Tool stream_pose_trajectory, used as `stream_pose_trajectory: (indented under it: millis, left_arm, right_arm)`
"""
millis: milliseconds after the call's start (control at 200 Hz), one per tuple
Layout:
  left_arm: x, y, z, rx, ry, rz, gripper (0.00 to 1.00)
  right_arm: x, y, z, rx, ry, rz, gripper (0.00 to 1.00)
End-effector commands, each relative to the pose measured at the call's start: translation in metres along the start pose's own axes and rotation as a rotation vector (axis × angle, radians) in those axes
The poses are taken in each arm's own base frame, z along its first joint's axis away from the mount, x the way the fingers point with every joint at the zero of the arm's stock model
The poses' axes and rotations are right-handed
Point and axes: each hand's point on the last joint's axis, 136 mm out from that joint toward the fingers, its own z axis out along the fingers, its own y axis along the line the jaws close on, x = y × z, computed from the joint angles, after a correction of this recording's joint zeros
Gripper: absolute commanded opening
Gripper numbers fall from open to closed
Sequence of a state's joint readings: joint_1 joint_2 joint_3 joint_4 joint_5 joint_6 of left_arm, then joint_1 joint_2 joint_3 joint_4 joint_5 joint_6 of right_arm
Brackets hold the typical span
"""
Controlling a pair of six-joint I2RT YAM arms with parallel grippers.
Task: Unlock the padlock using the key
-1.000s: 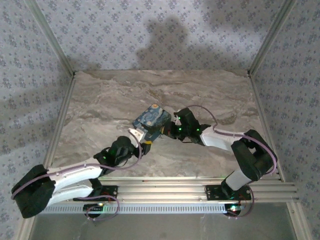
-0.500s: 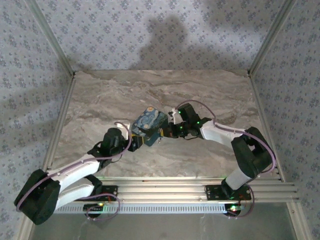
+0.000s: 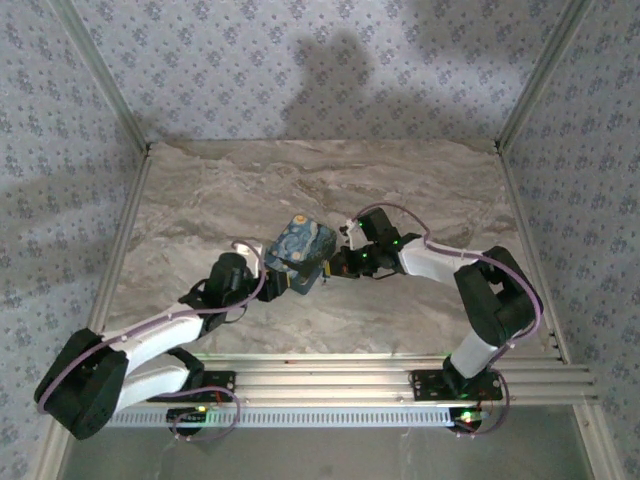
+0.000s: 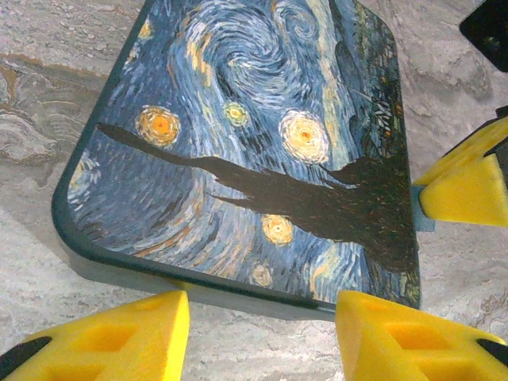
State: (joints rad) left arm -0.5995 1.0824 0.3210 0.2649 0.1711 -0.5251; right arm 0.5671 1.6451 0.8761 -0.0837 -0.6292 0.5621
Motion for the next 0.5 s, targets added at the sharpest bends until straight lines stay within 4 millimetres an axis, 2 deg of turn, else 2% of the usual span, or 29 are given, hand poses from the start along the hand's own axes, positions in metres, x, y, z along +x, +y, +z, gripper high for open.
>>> stream_pose_trajectory:
  millis: [0,495]
  left_arm:
    - [-0.018,-0.006,-0.007,0.011,-0.058,0.000,0.52]
    - [-0.016,0.002,-0.020,-0.022,-0.090,0.004,0.53]
  right_arm:
    - [-0.007,-0.004,0.002,-0.013,-0.020,0.034,0.00]
    - [-0.002,-0.025,0.008,0.057,0.005,0.097,0.00]
